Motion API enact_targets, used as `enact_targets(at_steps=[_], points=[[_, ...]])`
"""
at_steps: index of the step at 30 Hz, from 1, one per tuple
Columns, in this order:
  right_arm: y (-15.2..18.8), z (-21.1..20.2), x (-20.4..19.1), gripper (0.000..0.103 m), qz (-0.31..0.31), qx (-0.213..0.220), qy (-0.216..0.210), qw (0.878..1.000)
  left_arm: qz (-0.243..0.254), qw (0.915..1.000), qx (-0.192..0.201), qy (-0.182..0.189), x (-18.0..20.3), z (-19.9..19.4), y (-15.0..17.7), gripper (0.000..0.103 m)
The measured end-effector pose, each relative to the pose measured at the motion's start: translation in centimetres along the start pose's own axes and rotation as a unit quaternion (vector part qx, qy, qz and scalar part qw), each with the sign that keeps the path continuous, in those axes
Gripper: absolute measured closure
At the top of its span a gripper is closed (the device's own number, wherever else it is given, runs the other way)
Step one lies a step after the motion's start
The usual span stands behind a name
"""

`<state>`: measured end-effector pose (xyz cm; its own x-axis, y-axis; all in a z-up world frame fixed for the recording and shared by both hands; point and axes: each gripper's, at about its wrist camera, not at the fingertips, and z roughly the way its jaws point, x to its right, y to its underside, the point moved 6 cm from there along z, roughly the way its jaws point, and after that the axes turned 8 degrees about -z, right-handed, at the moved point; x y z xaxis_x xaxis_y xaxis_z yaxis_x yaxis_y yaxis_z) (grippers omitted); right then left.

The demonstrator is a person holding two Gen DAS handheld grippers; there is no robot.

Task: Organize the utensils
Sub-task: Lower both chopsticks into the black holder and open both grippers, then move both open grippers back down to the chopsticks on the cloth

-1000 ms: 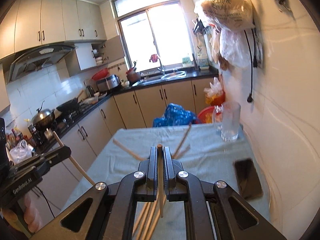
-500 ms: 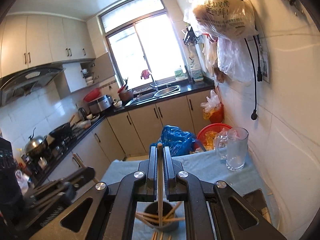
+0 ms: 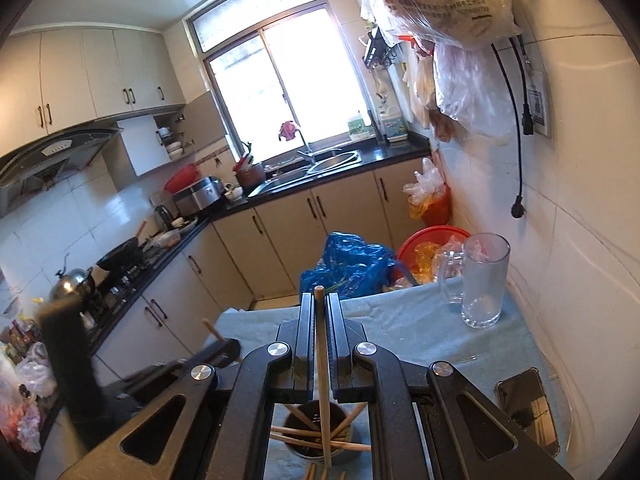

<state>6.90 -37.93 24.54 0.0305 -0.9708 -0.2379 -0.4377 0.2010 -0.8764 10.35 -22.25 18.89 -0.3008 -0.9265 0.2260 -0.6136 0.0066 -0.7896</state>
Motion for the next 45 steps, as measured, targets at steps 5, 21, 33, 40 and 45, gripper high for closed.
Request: enact_targets(at_steps=[5,21,33,40,45], points=[[-1.5,-0.9,-0.8,0.097,-0.005,0.017,-0.004,1.000,-0.014,0.9998,-0.014,-0.001,-0.9,0.7,0.4,0.097],[2.1,4.7,1.8,0.054,0.011,-0.048,0.040,0.998,-0.008,0.9997,-0.019,0.010,-0.6,-0.3,1.1,0.075],[2.2,-3.1,1.1,0.045,-0.012,-0.008,0.040,0.999,-0.003,0.9981,0.018,0.059,-0.8,-11.4,3.4,0.049],[7.1,-7.5,-0.4,0.037,-0.094,-0.037,0.059,0.993,0.011,0.9982,0.052,0.027,-3.4,-18.1,9.1,0.038],[12.7,-9.6,0.5,0.037,-0.130,-0.088,0.041,0.987,0.004,0.9981,0.057,-0.021,-6.8,-20.4,13.3,0.032]])
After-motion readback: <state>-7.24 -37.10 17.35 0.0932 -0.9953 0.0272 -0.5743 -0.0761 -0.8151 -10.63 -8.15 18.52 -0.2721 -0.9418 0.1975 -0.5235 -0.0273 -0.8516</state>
